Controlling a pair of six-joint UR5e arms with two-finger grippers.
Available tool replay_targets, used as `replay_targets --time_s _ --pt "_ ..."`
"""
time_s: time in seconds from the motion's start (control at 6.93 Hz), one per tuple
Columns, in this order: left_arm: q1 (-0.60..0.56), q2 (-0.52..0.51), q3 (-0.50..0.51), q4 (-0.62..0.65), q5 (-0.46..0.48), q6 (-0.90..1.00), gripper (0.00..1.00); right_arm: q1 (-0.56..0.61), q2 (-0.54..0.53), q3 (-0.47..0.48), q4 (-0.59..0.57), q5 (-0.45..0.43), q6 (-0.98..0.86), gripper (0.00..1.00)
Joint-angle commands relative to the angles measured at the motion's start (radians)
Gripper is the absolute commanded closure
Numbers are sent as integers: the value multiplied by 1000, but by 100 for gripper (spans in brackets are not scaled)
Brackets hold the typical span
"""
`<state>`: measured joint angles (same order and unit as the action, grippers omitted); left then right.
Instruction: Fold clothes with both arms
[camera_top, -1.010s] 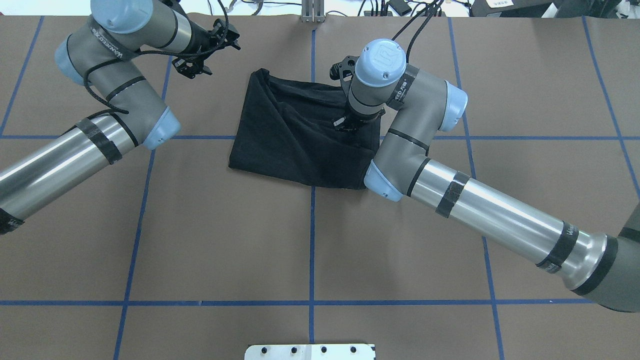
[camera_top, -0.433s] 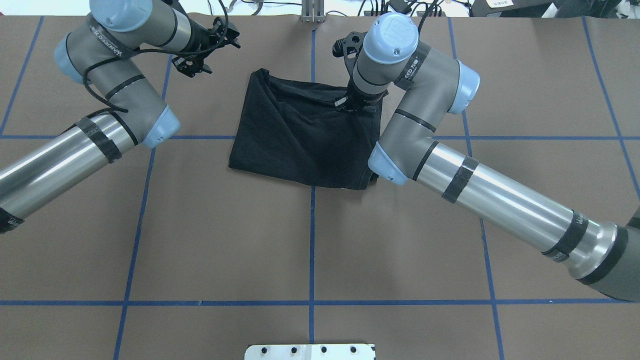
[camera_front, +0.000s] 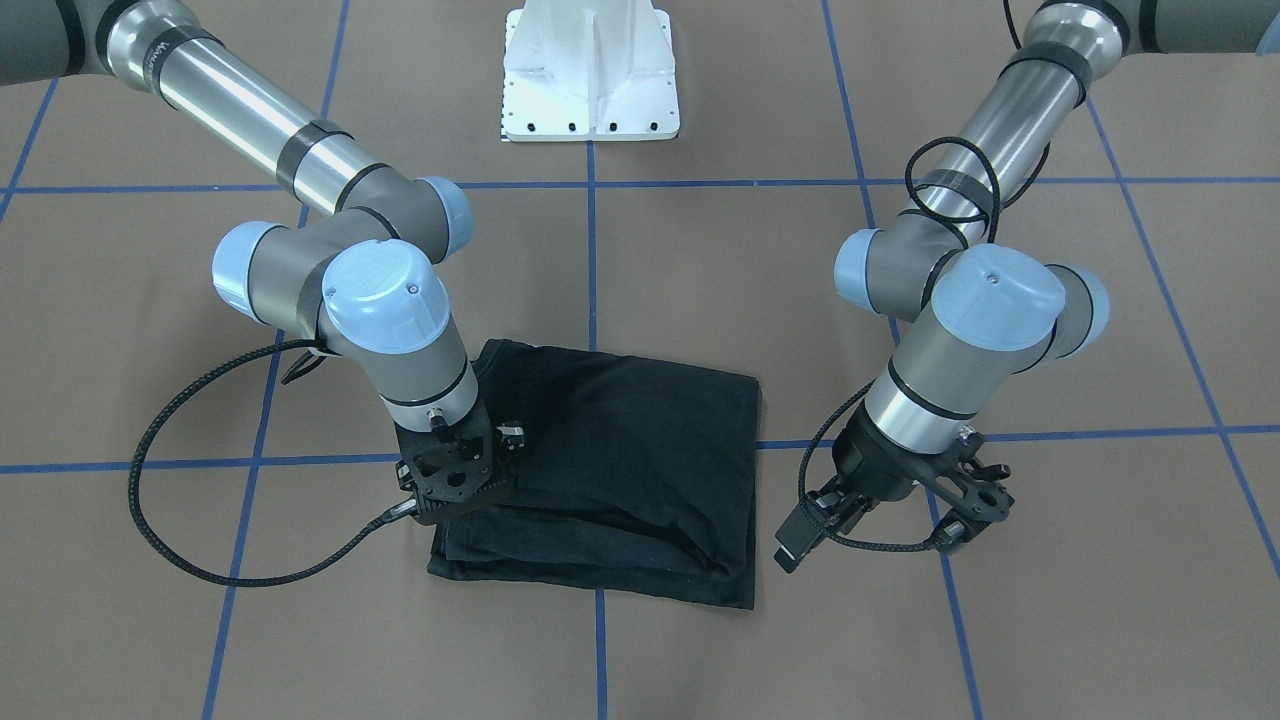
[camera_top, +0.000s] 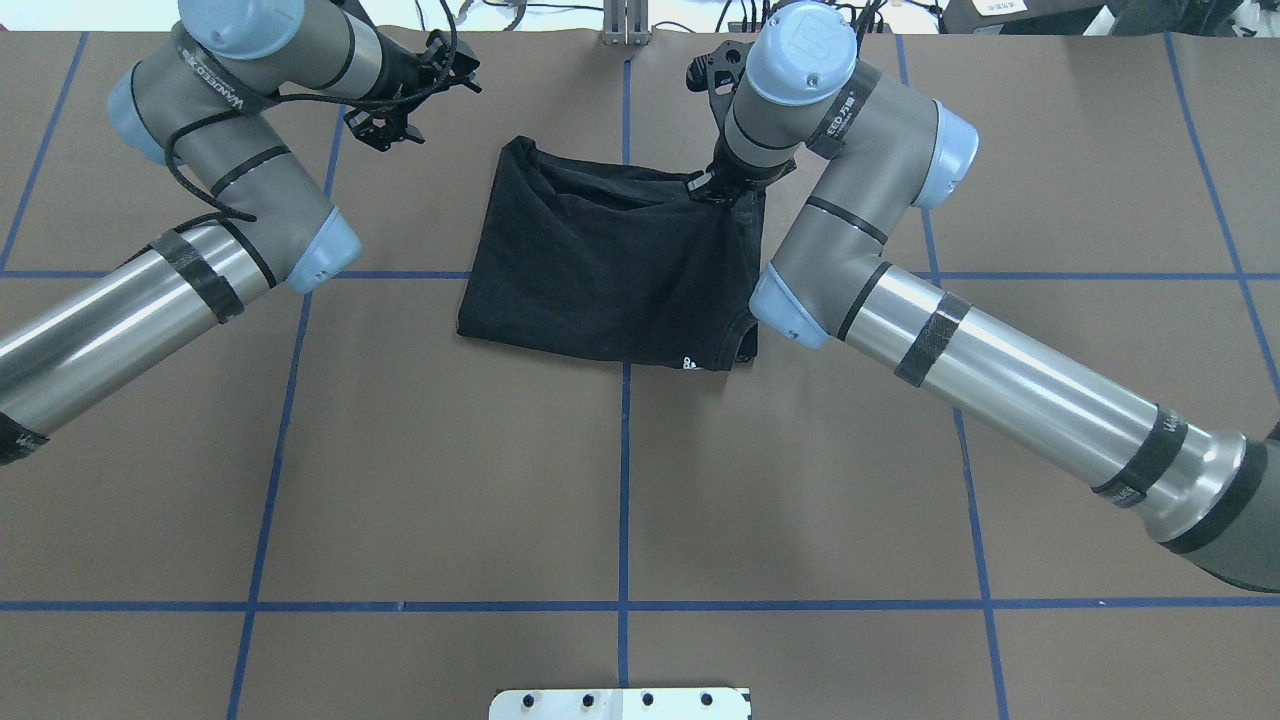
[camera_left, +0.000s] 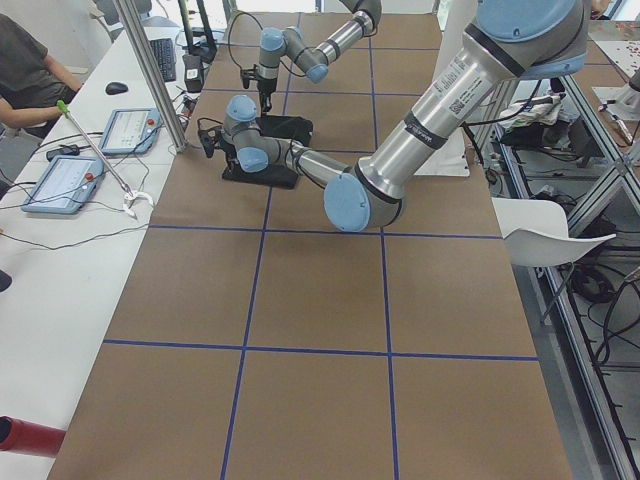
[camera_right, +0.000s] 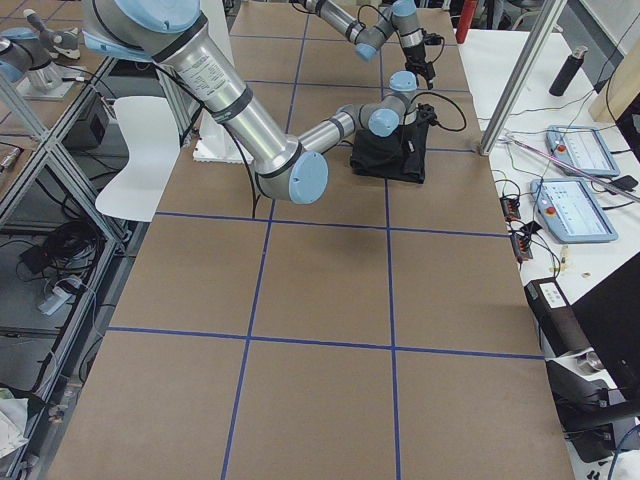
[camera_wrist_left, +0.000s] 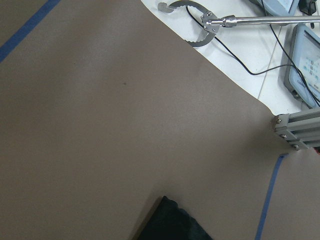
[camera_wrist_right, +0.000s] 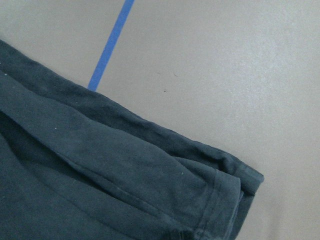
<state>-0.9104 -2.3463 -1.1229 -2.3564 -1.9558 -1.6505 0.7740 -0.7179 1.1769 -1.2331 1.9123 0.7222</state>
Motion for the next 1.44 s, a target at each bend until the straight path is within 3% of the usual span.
replay_targets --time_s 0.0,0.43,0.72,0.87,1.15,1.3 --pt "-1 -1 0 0 0 0 0 11 0 -23 0 -9 0 100" --pt "-2 -1 0 0 0 0 0 28 5 -25 27 -7 11 100" --pt "-2 -4 0 0 -2 0 0 39 14 -26 27 1 16 41" --pt "-5 -4 0 0 -2 0 0 42 24 -26 27 2 25 1" --pt "-18 1 -35 2 -5 17 0 76 32 -16 23 52 60 1" --pt "-34 10 -72 29 -35 108 0 115 26 -4 9 130 59 0"
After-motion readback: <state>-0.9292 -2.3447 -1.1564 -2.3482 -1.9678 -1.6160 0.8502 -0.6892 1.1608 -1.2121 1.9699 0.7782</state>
